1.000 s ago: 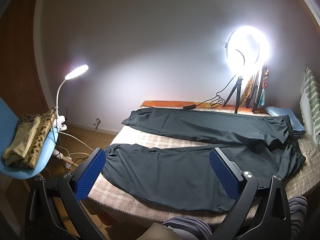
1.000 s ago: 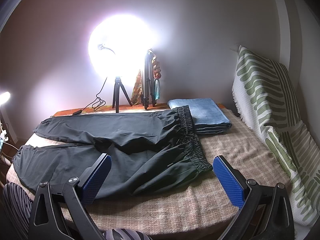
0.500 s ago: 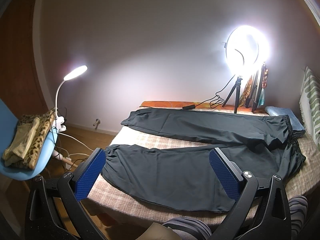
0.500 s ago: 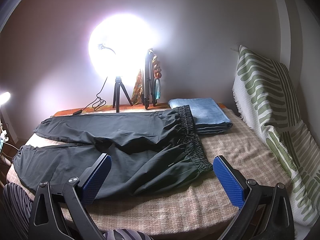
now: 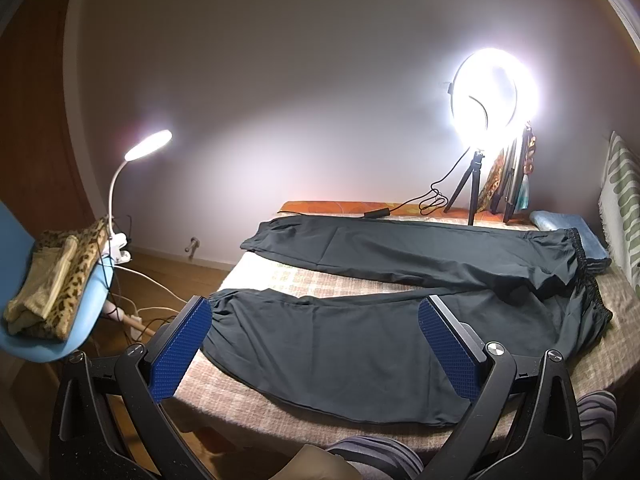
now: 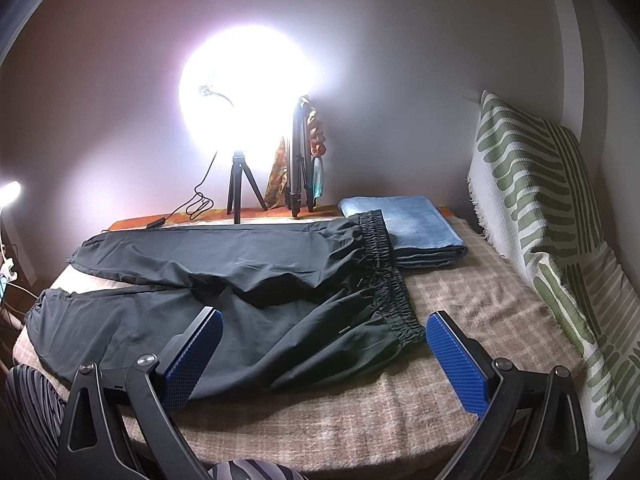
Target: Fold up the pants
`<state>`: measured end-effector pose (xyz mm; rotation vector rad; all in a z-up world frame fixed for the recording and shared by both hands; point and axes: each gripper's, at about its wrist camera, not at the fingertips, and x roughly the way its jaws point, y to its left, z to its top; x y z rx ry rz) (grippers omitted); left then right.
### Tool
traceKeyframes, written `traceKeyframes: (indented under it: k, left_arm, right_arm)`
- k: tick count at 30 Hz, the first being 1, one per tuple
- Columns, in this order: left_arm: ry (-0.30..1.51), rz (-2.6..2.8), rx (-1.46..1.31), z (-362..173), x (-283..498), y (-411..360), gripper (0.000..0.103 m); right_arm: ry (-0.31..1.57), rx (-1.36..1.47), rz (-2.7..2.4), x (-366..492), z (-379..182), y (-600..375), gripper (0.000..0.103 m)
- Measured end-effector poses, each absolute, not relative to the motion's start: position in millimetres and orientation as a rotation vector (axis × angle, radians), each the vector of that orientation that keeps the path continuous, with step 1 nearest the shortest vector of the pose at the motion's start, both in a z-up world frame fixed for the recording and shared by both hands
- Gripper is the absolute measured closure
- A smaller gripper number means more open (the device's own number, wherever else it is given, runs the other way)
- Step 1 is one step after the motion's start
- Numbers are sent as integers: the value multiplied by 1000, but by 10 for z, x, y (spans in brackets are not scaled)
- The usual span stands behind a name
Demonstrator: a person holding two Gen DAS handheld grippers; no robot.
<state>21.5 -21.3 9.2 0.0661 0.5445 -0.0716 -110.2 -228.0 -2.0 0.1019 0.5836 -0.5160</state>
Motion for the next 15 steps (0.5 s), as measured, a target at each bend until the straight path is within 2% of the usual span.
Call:
traceKeyframes:
  k: [15]
  left_arm:
    - [545, -76, 73, 65, 240, -237, 0]
  right_arm:
    - [586, 101, -515, -1087, -21, -2271, 0]
